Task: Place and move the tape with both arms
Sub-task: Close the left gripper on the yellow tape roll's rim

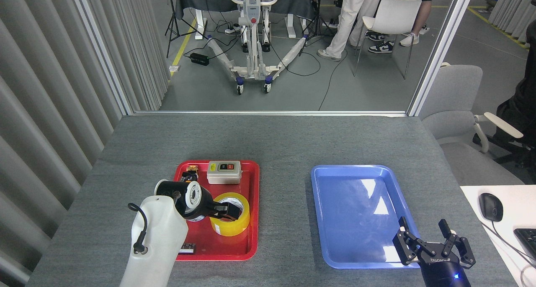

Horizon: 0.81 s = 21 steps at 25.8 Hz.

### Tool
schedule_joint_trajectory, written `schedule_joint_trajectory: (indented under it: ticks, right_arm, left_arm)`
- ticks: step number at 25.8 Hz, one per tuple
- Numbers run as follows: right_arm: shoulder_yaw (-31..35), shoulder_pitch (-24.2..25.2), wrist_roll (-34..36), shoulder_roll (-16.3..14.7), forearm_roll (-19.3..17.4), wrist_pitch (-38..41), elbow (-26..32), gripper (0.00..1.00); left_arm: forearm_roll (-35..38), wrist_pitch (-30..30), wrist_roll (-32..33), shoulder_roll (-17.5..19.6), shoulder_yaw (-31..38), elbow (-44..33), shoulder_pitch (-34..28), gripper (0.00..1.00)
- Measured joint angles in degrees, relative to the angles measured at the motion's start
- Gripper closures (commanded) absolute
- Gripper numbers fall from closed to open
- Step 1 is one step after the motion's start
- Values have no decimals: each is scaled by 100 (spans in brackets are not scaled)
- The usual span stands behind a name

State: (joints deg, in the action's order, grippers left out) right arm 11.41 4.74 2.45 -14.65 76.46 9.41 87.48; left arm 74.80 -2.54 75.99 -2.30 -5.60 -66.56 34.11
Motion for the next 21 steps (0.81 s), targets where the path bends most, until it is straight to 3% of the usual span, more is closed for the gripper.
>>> schedule_joint_trajectory:
  ticks: [6, 21]
  right_arm:
    - [-43, 135, 13, -2, -14, 3, 5, 0]
    - [-102, 273, 71, 15, -45, -1, 48, 0]
  left_arm:
    - [42, 611, -564, -13, -138, 146, 14, 10]
    - [83, 825, -1264, -29, -178, 491, 55, 9]
